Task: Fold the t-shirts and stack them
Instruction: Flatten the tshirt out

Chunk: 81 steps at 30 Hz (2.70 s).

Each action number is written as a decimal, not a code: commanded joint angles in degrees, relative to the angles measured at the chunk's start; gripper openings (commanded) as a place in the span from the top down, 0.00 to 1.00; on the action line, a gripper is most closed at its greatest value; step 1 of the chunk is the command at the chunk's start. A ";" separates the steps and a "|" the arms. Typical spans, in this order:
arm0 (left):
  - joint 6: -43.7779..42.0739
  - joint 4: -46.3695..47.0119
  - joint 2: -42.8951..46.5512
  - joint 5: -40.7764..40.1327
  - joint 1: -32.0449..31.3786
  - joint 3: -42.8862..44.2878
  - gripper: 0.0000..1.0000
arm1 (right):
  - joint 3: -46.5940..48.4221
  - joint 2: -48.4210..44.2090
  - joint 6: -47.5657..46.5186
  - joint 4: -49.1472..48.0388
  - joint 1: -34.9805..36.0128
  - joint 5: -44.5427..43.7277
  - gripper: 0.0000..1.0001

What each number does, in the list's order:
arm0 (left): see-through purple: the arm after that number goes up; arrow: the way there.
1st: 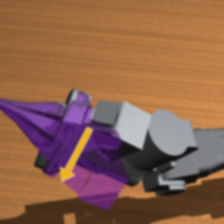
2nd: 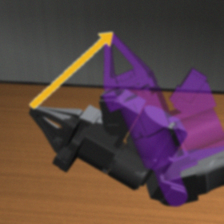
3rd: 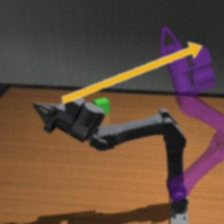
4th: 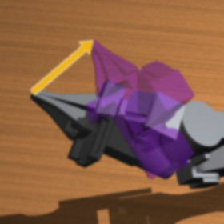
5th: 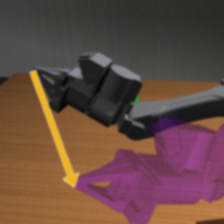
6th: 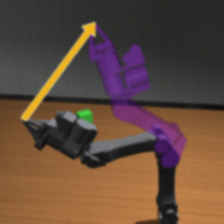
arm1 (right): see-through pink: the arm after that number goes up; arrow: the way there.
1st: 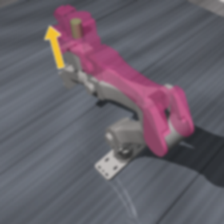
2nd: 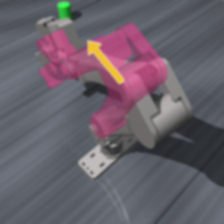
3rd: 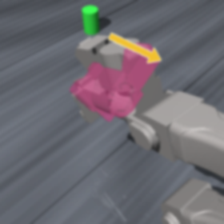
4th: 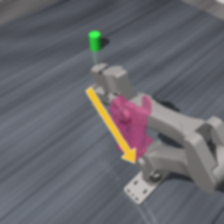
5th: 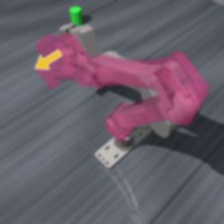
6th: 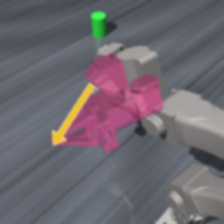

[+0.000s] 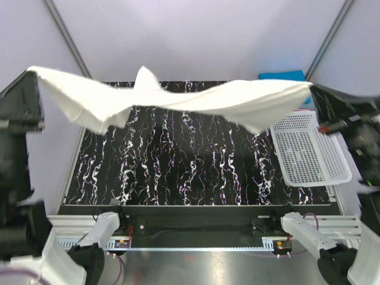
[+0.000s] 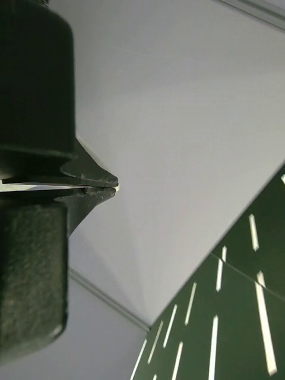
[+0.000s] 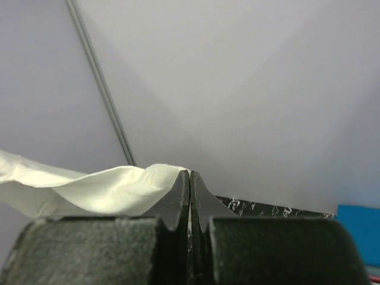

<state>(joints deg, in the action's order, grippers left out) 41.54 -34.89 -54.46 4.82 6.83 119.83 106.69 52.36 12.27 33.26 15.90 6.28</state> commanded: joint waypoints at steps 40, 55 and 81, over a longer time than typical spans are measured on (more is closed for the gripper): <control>-9.64 32.34 -64.36 8.54 0.03 -18.50 1.00 | -4.94 73.63 5.13 -42.22 -6.67 6.63 1.00; -4.98 30.68 -80.55 7.93 -0.15 2.87 1.00 | 31.62 98.43 10.84 -38.97 -11.68 3.91 1.00; -7.08 31.65 -70.10 6.17 -0.41 -3.89 1.00 | 30.33 103.12 12.16 -46.88 -14.75 11.29 1.00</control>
<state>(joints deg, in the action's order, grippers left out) 35.77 -6.46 -132.18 10.41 6.55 115.85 137.12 157.64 25.47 -10.87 1.98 16.19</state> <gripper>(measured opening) 0.008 0.010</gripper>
